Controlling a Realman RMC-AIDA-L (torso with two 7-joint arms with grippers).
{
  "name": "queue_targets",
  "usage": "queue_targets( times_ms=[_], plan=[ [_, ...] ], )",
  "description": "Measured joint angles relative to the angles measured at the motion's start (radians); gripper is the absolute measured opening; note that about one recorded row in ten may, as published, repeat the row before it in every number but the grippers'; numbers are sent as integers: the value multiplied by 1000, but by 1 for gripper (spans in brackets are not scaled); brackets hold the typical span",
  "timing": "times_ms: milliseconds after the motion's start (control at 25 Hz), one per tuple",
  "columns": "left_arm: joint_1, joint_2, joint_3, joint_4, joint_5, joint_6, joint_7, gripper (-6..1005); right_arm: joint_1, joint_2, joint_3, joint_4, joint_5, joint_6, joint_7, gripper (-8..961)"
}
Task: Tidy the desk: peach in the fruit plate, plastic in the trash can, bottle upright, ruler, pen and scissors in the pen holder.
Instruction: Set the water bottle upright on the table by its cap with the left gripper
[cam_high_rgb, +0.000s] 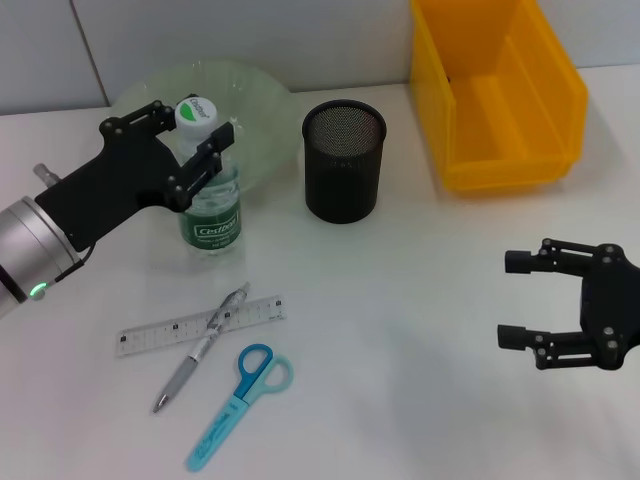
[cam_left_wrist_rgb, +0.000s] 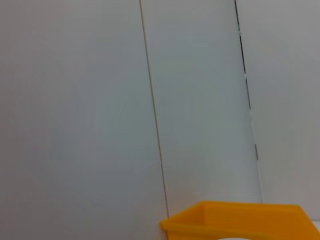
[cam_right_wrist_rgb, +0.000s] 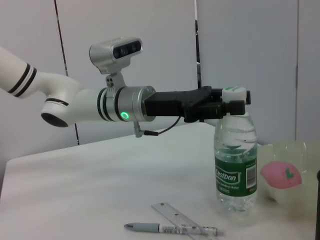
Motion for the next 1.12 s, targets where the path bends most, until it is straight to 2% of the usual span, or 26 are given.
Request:
queue_targets(
  times_ms=[1120],
  plan=[
    [-1,-3,-20,-39,-12,-37,20,443,8,3,-12,-2,-11,14,11,829]
  ],
)
